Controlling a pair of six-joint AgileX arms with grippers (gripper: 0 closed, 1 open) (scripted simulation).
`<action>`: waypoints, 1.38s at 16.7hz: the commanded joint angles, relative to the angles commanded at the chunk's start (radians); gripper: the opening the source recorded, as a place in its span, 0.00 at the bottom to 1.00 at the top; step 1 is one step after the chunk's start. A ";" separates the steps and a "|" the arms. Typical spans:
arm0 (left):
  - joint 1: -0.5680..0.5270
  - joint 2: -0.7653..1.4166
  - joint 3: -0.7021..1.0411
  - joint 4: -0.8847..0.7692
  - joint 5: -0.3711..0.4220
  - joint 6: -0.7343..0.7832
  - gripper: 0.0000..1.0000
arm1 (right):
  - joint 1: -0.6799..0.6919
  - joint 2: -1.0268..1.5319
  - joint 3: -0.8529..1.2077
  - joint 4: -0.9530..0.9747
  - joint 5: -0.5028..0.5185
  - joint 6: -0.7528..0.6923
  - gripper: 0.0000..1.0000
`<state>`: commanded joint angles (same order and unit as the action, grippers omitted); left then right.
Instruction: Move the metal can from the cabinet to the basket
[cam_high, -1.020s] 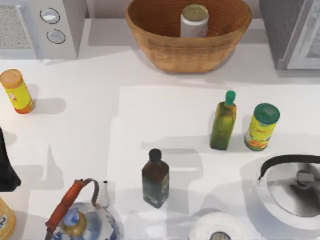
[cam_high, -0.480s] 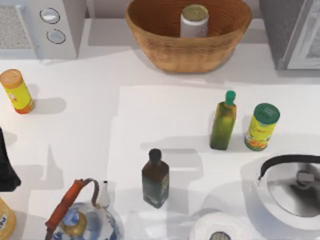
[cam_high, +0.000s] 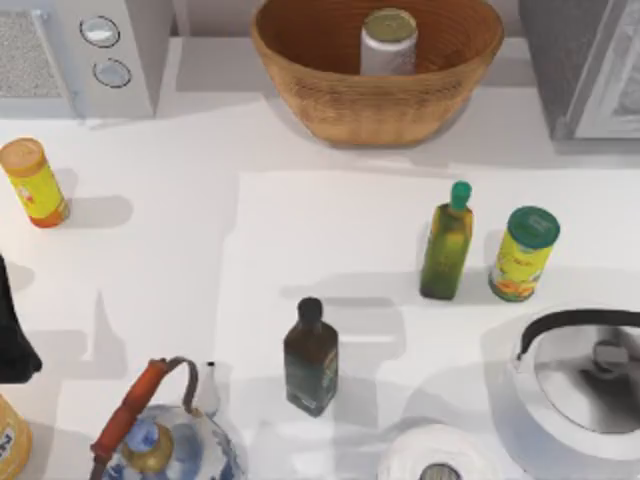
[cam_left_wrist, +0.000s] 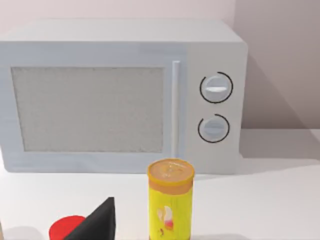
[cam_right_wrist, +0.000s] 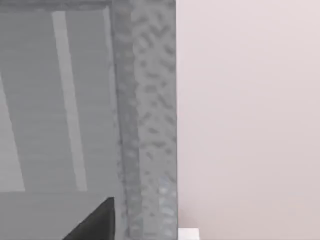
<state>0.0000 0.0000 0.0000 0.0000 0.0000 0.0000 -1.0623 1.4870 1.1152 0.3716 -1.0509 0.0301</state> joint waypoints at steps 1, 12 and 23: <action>0.000 0.000 0.000 0.000 0.000 0.000 1.00 | 0.000 -0.013 0.081 -0.102 -0.001 0.000 1.00; 0.000 0.000 0.000 0.000 0.000 0.000 1.00 | 0.022 -0.141 0.635 -0.750 0.019 0.000 1.00; 0.000 0.000 0.000 0.000 0.000 0.000 1.00 | 0.228 -0.130 0.659 -0.760 0.231 -0.002 1.00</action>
<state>0.0000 0.0000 0.0000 0.0000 0.0000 0.0000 -0.8346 1.3565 1.7739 -0.3888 -0.8203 0.0276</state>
